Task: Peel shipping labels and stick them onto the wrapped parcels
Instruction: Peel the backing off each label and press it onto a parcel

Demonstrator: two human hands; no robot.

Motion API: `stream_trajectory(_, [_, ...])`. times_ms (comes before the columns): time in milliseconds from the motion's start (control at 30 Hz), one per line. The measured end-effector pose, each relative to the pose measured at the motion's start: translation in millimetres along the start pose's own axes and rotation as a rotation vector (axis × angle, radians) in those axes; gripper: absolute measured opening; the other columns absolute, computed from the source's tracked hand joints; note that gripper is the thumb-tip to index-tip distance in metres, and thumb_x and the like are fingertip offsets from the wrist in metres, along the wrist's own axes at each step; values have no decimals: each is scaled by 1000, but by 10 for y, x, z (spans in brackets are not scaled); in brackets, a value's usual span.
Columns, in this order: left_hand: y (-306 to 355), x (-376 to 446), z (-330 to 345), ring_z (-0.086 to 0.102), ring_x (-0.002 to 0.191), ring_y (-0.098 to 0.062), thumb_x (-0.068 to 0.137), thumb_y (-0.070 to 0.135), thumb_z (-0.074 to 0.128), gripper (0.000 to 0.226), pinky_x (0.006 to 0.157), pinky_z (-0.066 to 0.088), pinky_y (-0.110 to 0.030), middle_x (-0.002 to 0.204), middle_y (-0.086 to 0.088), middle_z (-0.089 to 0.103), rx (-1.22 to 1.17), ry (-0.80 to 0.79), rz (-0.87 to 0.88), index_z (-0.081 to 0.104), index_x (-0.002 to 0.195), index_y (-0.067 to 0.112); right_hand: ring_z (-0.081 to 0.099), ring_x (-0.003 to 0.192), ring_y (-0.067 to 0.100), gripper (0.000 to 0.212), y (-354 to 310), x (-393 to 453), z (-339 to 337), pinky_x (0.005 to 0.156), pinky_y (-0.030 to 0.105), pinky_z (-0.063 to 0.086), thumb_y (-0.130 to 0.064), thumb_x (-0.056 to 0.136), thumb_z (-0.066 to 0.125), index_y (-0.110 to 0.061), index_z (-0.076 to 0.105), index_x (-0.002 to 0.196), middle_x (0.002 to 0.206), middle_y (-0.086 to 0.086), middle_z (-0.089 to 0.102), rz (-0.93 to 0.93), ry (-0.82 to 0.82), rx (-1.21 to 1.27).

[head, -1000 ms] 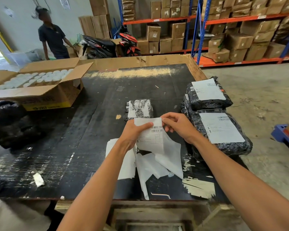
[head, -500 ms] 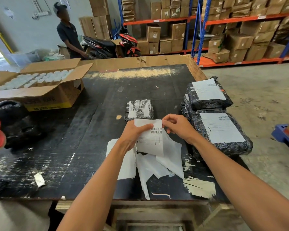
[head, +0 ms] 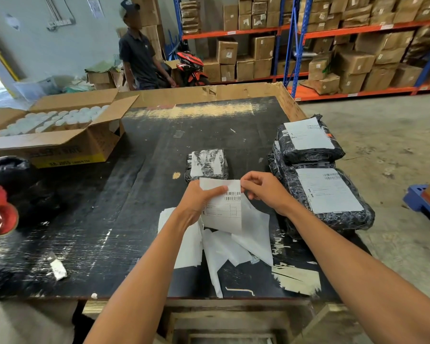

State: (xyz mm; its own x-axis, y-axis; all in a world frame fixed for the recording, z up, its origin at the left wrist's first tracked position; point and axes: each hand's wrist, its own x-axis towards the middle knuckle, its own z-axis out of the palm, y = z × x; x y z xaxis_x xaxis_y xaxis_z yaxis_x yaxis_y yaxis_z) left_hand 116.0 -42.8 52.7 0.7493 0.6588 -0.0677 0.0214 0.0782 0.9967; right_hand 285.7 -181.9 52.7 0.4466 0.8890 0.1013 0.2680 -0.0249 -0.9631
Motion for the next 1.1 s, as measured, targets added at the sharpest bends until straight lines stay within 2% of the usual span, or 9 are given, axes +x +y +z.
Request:
stream_trajectory(200, [27,-26,14,76,86,-26,75,13,86,19,74,60,-34,99,-14,78,-18,-19,-5,80,93,10,52,57,5,17,-40,-16,6,55,16,41,-22,95,61,-19,69,80,64,-11,65,14,-61,43])
stream_trajectory(433, [58,-59,39,71,96,-32,81,7,80,32,88,58,-43,113,-23,73,-166,-128,-84,74,111,1,50,54,2,15,-120,16,45,49,12,38,-3,103,49,0,61,95,64,-4,62,101,-200,450])
stream_trajectory(500, [93,-58,87,71,94,-30,81,6,80,31,79,61,-37,109,-19,75,-165,-102,-66,74,112,5,49,52,1,12,-145,28,60,47,11,39,-2,102,47,-1,59,100,63,-5,62,105,-194,491])
stream_trajectory(567, [131,-37,140,69,90,-24,79,12,83,38,67,59,-26,104,-9,75,-26,-8,0,71,115,17,48,52,1,15,-164,41,68,48,11,37,-2,102,48,-3,61,93,63,-5,61,100,-167,485])
stream_trajectory(667, [128,30,223,63,94,-18,74,25,90,62,82,56,-27,109,-4,61,312,168,125,54,125,27,46,54,3,27,-160,63,82,49,13,35,-3,100,50,-10,64,79,64,-4,59,64,-119,412])
stream_trajectory(733, [146,52,271,59,83,-13,76,26,86,46,76,53,-27,98,-2,60,399,296,237,57,112,25,45,56,4,25,-165,84,88,51,14,35,-6,100,52,-12,65,79,66,-4,60,39,-88,370])
stream_trajectory(800, [221,67,311,64,75,-17,84,26,78,19,74,56,-35,84,-8,67,276,231,266,64,94,17,47,58,4,25,-172,108,93,52,14,37,-9,99,53,-15,67,80,68,-5,62,8,-53,328])
stream_trajectory(900, [297,82,367,72,79,-30,86,31,77,24,81,62,-44,87,-19,72,172,83,232,69,90,8,48,58,2,26,-188,129,94,53,13,39,-12,102,54,-19,71,83,68,-7,63,-39,-17,284])
stream_trajectory(1100, [327,106,384,76,83,-34,85,21,78,16,84,63,-45,85,-18,76,112,69,199,73,86,7,50,61,1,28,-199,141,71,56,11,42,-12,103,53,-24,74,89,70,-7,63,-50,-20,234])
